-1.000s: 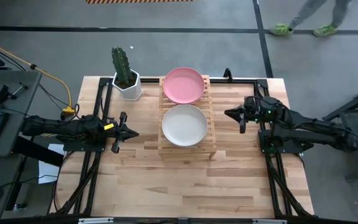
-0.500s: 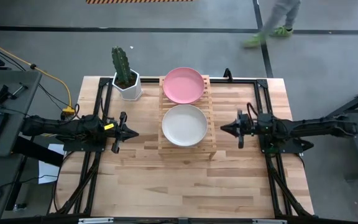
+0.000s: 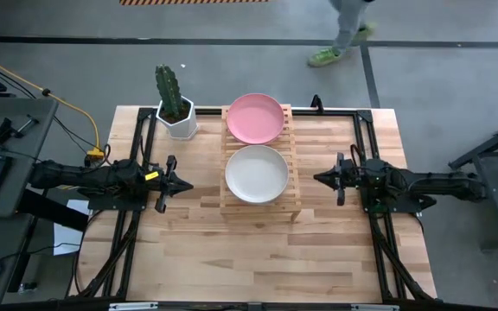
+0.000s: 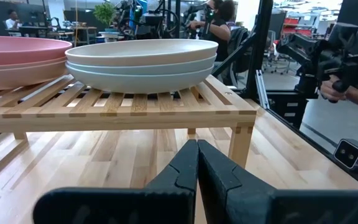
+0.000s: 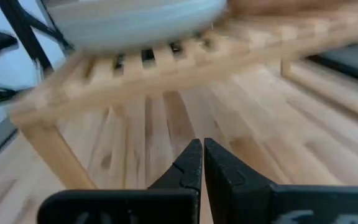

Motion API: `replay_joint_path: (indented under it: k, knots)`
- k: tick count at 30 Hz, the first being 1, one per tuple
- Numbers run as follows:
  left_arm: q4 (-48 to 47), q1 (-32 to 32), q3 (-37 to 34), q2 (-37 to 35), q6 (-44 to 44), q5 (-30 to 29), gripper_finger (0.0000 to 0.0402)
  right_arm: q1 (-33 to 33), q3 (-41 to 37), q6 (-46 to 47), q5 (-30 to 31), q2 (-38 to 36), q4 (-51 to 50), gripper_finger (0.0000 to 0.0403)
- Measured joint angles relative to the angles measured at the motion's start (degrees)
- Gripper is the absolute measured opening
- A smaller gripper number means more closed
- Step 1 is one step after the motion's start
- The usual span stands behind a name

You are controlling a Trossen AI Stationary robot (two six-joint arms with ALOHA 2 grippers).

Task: Place and stack plates onto a shelf
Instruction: Return to Home Position

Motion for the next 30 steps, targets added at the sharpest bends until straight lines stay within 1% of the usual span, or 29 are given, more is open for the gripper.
replay_joint_path:
  k: [2, 7, 9, 14, 18, 22, 26, 28, 30]
  knots:
    - [0.0, 0.0, 0.0, 0.0, 0.0, 0.0, 0.0, 0.4, 0.0, 0.0, 0.1, -1.3, -1.3, 0.0]
    - [-0.1, 0.0, 0.0, 0.1, 0.0, 0.0, 0.0, 1.9, -0.1, -4.2, 0.7, -1.8, 0.2, 0.0]
    - [-0.1, 0.0, 0.0, 0.0, 0.0, 0.0, 0.0, 1.9, -0.1, -3.8, 1.1, -1.6, -0.9, 0.0]
    - [-0.1, 0.0, 0.0, 0.0, 0.0, 0.0, 0.0, 1.8, -0.1, 8.1, 1.1, -0.5, -1.0, 0.0]
    - [-0.1, 0.0, 0.0, 0.0, 0.0, 0.0, 0.0, 1.8, -0.1, 13.6, 1.1, -0.5, -1.0, 0.0]
    - [-0.8, 0.0, 0.0, -1.6, 0.0, 0.0, 0.0, 1.8, -0.1, 15.3, 1.1, -0.5, -1.0, 0.0]
    - [-7.1, 0.0, 0.1, -6.9, 0.0, -0.2, 0.0, 1.8, -0.1, 15.3, 1.0, -0.5, -1.0, 0.0]
    - [-6.6, -0.1, 0.1, -9.3, 0.0, -1.5, 0.0, 1.8, -0.1, 15.3, 1.0, -0.5, -1.0, 0.0]
    - [-6.4, -0.1, 0.1, -9.1, 0.0, -2.3, 0.0, 1.8, -0.1, 15.3, 0.9, -0.6, -1.0, 0.0]
